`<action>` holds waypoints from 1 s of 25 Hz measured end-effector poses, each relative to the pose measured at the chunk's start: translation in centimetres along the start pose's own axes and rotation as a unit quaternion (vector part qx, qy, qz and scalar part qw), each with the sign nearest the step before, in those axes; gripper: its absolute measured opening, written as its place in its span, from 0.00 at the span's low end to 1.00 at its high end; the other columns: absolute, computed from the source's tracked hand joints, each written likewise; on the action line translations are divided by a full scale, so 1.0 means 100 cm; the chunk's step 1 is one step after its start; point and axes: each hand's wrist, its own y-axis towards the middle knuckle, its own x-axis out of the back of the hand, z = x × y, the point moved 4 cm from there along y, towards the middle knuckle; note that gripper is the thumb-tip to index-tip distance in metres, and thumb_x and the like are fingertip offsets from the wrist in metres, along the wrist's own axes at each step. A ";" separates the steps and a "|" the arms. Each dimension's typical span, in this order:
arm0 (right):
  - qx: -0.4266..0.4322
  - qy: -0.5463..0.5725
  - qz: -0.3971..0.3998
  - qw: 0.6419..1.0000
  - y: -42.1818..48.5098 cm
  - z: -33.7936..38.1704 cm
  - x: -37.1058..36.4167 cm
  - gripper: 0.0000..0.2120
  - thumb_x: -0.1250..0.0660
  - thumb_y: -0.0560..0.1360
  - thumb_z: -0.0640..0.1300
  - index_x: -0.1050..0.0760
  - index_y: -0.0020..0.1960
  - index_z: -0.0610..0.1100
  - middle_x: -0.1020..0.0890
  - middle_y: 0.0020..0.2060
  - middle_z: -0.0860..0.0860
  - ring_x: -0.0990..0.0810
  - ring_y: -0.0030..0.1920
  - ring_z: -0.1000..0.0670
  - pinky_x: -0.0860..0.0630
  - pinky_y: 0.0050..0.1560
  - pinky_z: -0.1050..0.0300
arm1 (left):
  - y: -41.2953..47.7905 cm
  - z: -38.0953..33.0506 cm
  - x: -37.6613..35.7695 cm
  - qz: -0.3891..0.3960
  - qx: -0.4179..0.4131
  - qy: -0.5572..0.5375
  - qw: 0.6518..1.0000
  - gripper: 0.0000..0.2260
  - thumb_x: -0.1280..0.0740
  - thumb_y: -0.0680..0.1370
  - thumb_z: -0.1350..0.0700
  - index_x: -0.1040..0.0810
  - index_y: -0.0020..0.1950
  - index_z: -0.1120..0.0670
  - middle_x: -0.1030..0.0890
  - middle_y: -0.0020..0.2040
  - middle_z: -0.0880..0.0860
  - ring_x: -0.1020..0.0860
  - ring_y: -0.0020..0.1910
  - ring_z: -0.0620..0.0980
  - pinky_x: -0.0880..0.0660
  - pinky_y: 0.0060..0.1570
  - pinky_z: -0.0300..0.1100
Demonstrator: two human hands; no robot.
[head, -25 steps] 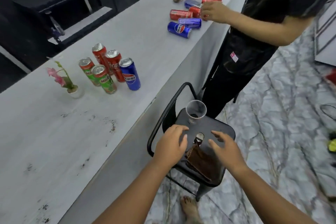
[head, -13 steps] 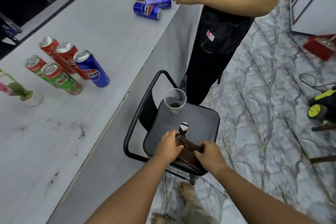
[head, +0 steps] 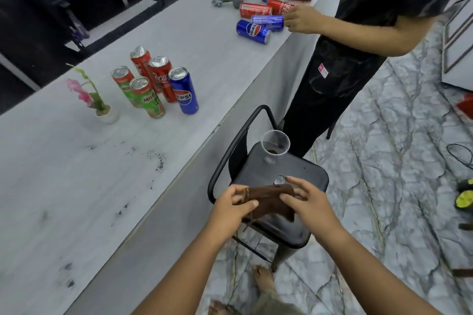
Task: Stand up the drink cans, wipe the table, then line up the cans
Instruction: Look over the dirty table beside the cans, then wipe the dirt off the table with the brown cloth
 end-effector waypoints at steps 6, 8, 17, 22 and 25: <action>0.030 0.026 0.104 0.994 -0.017 0.067 -0.101 0.13 0.22 0.76 0.36 0.14 0.59 0.46 0.10 0.47 0.48 0.09 0.46 0.46 0.16 0.43 0.62 | -0.071 -0.027 0.102 -0.105 -0.033 -0.084 0.990 0.10 0.23 0.80 0.58 0.13 0.61 0.53 0.09 0.52 0.52 0.11 0.53 0.53 0.15 0.57 0.49; 0.040 0.014 0.134 0.990 -0.023 0.079 -0.142 0.12 0.21 0.75 0.38 0.14 0.58 0.45 0.10 0.44 0.46 0.10 0.43 0.46 0.17 0.39 0.61 | -0.096 -0.023 0.140 -0.152 -0.039 -0.115 0.981 0.09 0.23 0.80 0.58 0.13 0.59 0.54 0.09 0.52 0.53 0.11 0.53 0.55 0.15 0.57 0.50; 0.089 -0.070 0.264 0.958 -0.059 0.095 -0.308 0.09 0.21 0.76 0.46 0.13 0.57 0.53 0.12 0.41 0.43 0.10 0.45 0.42 0.15 0.40 0.51 | -0.188 0.013 0.276 -0.305 -0.056 -0.171 0.935 0.07 0.22 0.79 0.55 0.12 0.56 0.54 0.10 0.49 0.54 0.10 0.48 0.55 0.13 0.48 0.49; 0.109 -0.112 0.317 0.935 -0.064 0.114 -0.387 0.08 0.22 0.77 0.45 0.12 0.54 0.55 0.13 0.43 0.41 0.11 0.46 0.43 0.14 0.46 0.43 | -0.207 0.031 0.333 -0.370 -0.049 -0.189 0.908 0.07 0.21 0.78 0.54 0.12 0.56 0.52 0.10 0.48 0.53 0.10 0.47 0.53 0.13 0.47 0.49; 0.129 -0.134 0.348 0.919 -0.058 0.125 -0.436 0.08 0.23 0.77 0.44 0.12 0.52 0.57 0.13 0.42 0.44 0.11 0.44 0.47 0.16 0.41 0.56 | -0.210 0.038 0.366 -0.401 -0.052 -0.210 0.890 0.07 0.22 0.79 0.57 0.12 0.56 0.53 0.10 0.49 0.53 0.10 0.48 0.53 0.14 0.46 0.47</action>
